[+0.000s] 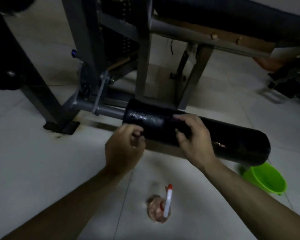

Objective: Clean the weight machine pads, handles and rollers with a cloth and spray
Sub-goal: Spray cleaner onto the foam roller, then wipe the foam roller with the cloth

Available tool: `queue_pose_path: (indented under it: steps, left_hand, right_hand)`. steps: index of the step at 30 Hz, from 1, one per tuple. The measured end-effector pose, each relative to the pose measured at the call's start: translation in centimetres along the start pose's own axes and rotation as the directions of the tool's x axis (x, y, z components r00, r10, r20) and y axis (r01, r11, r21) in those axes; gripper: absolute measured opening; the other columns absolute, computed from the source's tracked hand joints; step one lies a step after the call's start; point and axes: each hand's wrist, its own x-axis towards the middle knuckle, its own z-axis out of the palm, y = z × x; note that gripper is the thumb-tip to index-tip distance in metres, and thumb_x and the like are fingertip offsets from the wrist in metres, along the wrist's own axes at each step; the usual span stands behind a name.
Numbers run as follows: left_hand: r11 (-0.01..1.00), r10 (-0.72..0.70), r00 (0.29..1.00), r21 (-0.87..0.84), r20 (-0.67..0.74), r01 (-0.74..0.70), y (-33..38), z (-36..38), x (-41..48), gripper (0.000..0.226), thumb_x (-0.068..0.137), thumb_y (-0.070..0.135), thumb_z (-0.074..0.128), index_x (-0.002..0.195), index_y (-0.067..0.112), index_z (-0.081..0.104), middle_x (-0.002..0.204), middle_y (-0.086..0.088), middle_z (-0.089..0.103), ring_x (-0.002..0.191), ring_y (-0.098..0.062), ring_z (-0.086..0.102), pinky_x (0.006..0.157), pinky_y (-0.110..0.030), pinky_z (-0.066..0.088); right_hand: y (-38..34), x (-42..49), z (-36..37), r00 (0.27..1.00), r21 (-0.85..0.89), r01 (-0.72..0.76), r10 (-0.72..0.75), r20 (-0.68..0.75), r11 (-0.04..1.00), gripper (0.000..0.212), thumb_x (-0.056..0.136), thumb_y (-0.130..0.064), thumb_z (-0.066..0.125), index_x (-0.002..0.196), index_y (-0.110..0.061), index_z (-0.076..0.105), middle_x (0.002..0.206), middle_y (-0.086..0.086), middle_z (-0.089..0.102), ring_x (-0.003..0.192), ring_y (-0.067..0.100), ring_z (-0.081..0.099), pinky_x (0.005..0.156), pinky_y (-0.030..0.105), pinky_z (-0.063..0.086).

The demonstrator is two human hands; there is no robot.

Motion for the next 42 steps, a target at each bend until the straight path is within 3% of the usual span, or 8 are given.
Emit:
queue_pose_path:
  steps: [4,12,20,25,31,35,38,42]
  left_hand:
    - [0.961,-0.243,0.970,-0.139,-0.003,0.240,-2.5,-0.6,4.6,0.066,0.083,0.022,0.080,0.142,0.020,0.052,0.140,0.000,0.054,0.128,-0.017,0.053,0.103,-0.037,0.048]
    - [0.866,-0.303,0.925,-0.339,0.231,0.368,-5.8,0.5,6.3,0.063,0.074,0.014,0.082,0.130,0.028,0.058,0.130,0.003,0.063,0.117,-0.016,0.064,0.099,-0.043,0.057]
    - [0.854,-0.323,0.925,-0.360,0.199,0.375,-5.4,0.6,5.8,0.057,0.081,0.000,0.078,0.123,0.033,0.059,0.116,0.010,0.067,0.110,-0.008,0.064,0.086,-0.021,0.055]
    - [0.862,-0.333,0.922,-0.333,0.196,0.382,-4.8,1.0,6.1,0.067,0.079,-0.008,0.076,0.136,0.021,0.057,0.114,0.015,0.061,0.104,0.001,0.061,0.079,-0.002,0.048]
    - [0.889,-0.330,0.924,-0.266,0.195,0.374,-4.4,0.9,6.0,0.065,0.081,0.001,0.074,0.137,0.028,0.055,0.126,0.002,0.062,0.112,-0.013,0.062,0.097,-0.036,0.057]
    - [0.956,-0.225,0.965,-0.164,0.131,0.245,-3.6,1.0,5.7,0.037,0.089,0.013,0.069,0.123,0.020,0.058,0.120,-0.006,0.062,0.108,-0.021,0.063,0.091,-0.049,0.058]
    - [0.985,-0.074,0.995,0.159,0.068,0.062,-1.2,1.7,5.5,0.074,0.084,0.022,0.075,0.151,0.016,0.043,0.156,-0.012,0.042,0.143,-0.030,0.040,0.116,-0.049,0.037]
    - [0.916,0.135,0.904,0.297,0.406,-0.270,3.1,4.6,6.7,0.087,0.085,0.041,0.075,0.158,0.021,0.032,0.169,-0.002,0.021,0.157,-0.024,0.010,0.127,-0.042,0.004]
  right_hand:
    - [1.9,3.1,1.5,0.989,-0.300,0.150,-0.141,0.052,0.942,0.060,0.075,0.002,0.067,0.133,-0.013,0.065,0.137,0.009,0.057,0.126,0.031,0.055,0.111,0.040,0.043]
    - [-2.1,6.2,8.1,0.981,-0.141,0.144,-0.122,0.151,0.980,0.061,0.071,-0.004,0.053,0.130,-0.013,0.067,0.134,0.005,0.061,0.124,0.027,0.059,0.108,0.042,0.047]
    - [-2.8,8.2,9.0,0.814,-0.164,0.491,-0.384,0.436,0.855,0.045,0.092,-0.026,0.044,0.123,-0.013,0.073,0.136,0.007,0.063,0.128,0.027,0.057,0.111,0.037,0.043]
    - [3.1,4.8,2.0,0.905,-0.291,0.406,-0.338,0.257,0.866,0.046,0.084,0.004,0.050,0.122,-0.009,0.073,0.136,0.007,0.063,0.133,0.027,0.057,0.114,0.038,0.044]
    - [-1.3,5.9,8.0,0.960,-0.215,0.265,-0.238,0.145,0.940,0.051,0.076,-0.006,0.045,0.119,-0.008,0.074,0.127,0.009,0.066,0.120,0.030,0.063,0.109,0.034,0.048]
    - [-3.5,7.9,11.4,0.892,-0.218,0.409,-0.338,0.299,0.886,0.042,0.081,-0.019,0.064,0.121,-0.013,0.073,0.127,0.008,0.065,0.116,0.030,0.061,0.100,0.036,0.050]
    - [-0.5,6.2,7.2,0.898,-0.299,0.412,-0.328,0.295,0.861,0.039,0.085,-0.014,0.056,0.120,-0.011,0.074,0.127,0.010,0.066,0.117,0.030,0.061,0.101,0.037,0.051]
    - [4.7,2.6,-0.4,0.963,-0.435,0.255,-0.188,0.192,0.863,0.056,0.073,-0.007,0.048,0.124,-0.011,0.071,0.131,0.008,0.063,0.121,0.030,0.061,0.103,0.040,0.053]
